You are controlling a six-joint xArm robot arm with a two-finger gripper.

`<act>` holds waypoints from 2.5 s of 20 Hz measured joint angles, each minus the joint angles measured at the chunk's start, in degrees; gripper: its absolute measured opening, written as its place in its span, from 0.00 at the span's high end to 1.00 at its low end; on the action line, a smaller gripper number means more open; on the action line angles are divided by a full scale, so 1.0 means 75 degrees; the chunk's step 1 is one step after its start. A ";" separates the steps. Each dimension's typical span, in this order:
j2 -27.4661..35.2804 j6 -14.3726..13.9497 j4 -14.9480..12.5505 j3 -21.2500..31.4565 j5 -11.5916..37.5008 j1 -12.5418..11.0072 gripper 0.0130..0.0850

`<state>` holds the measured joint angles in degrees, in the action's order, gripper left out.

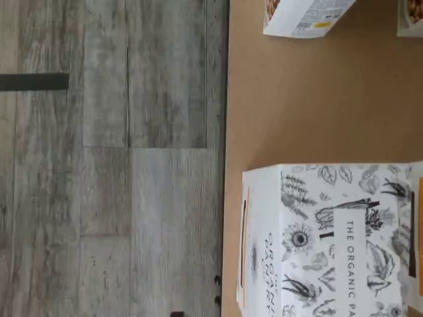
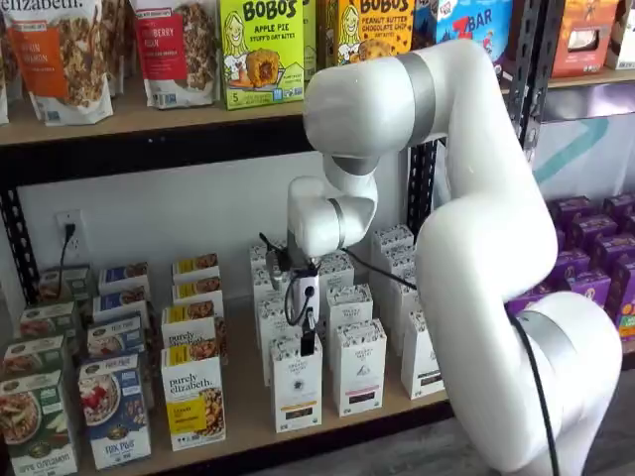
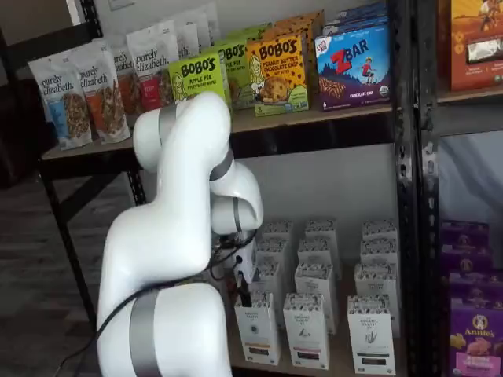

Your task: Pick up the white box with a yellow strip in the middle, on the bottom shelf, the fourth box from the left

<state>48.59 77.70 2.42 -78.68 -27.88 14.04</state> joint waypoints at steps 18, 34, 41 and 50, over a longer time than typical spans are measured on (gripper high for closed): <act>0.0554 -0.0213 -0.0482 -0.1064 -0.0443 -0.0204 0.00; 0.1882 -0.1087 -0.1446 -0.2494 -0.0939 -0.0114 0.00; 0.2147 -0.1392 -0.1774 -0.2679 -0.0940 -0.0082 0.00; 0.2421 -0.1486 -0.1806 -0.3048 -0.1476 -0.0009 0.00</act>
<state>66.75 66.55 -11.13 -101.54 -38.94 13.97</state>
